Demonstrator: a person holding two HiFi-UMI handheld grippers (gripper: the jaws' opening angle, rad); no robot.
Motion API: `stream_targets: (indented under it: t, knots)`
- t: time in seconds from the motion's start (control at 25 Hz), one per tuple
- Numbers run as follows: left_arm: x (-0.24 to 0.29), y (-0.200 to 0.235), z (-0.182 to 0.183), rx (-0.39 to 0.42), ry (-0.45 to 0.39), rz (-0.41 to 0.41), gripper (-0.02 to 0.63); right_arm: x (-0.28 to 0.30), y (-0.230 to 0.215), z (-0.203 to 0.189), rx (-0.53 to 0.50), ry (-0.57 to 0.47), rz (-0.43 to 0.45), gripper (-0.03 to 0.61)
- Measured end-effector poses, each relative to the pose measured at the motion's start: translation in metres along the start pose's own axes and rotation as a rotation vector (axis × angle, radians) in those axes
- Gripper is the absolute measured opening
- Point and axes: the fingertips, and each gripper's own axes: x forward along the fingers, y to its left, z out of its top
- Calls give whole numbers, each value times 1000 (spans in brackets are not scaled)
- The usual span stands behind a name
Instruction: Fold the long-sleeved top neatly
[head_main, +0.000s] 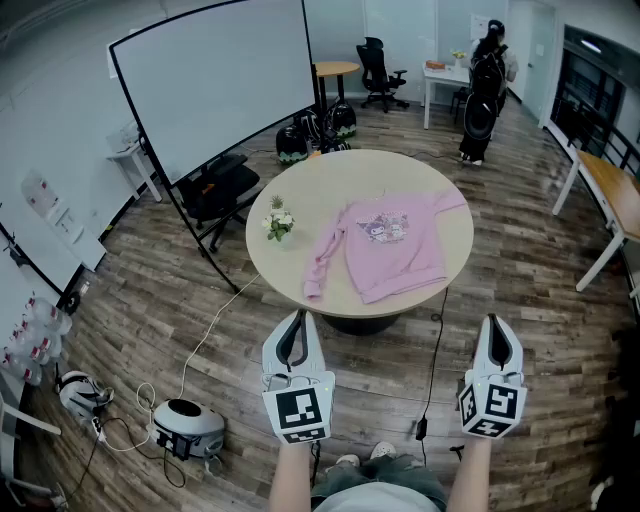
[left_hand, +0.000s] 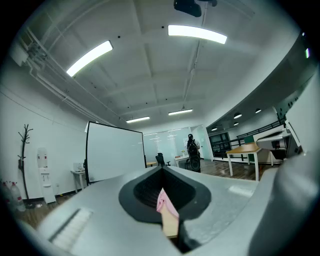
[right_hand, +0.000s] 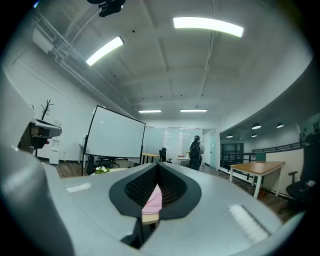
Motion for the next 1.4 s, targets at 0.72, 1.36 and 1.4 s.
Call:
stream_targets:
  t: [0.72, 1.36, 1.4]
  knots:
    - [22, -13, -6, -15, 12, 23, 2, 23, -19, -8, 7, 5, 9, 23]
    - [50, -64, -11, -35, 33, 20, 348, 43, -62, -30, 38, 53, 66, 293]
    - [54, -67, -11, -33, 32, 15, 350, 46, -65, -32, 39, 55, 62, 295]
